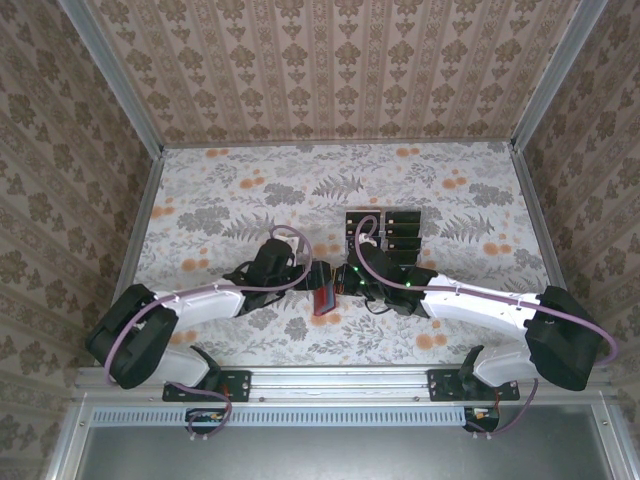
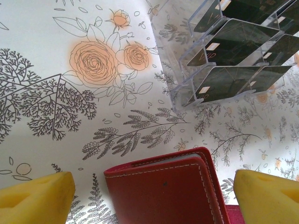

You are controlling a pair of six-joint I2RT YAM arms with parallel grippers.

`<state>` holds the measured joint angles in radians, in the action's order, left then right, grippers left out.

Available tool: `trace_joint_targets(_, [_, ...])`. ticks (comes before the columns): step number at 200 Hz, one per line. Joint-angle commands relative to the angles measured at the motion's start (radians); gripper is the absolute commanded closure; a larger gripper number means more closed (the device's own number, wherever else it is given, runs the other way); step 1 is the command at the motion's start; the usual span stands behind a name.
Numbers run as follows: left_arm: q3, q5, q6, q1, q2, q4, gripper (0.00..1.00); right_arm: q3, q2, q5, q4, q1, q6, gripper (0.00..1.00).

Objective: Put the credit cards into the card holder
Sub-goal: Open the card holder at the center of the table.

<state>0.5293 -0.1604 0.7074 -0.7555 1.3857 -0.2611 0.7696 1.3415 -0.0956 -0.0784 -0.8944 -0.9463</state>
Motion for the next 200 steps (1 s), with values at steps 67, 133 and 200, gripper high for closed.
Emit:
trace_joint_targets(67, [0.040,0.073,-0.026,-0.007,0.013,0.168,0.15,-0.005,-0.025,-0.012,-0.003,0.005,-0.006,1.00])
trace_joint_targets(133, [-0.016,0.107,-0.035,0.046,-0.099,0.254,0.17,-0.096,-0.013,-0.059,0.029,0.016,-0.034,1.00])
trace_joint_targets(200, [-0.084,0.106,-0.038,0.078,-0.178,0.290,0.18,-0.174,0.011,-0.109,0.058,0.034,-0.086,1.00])
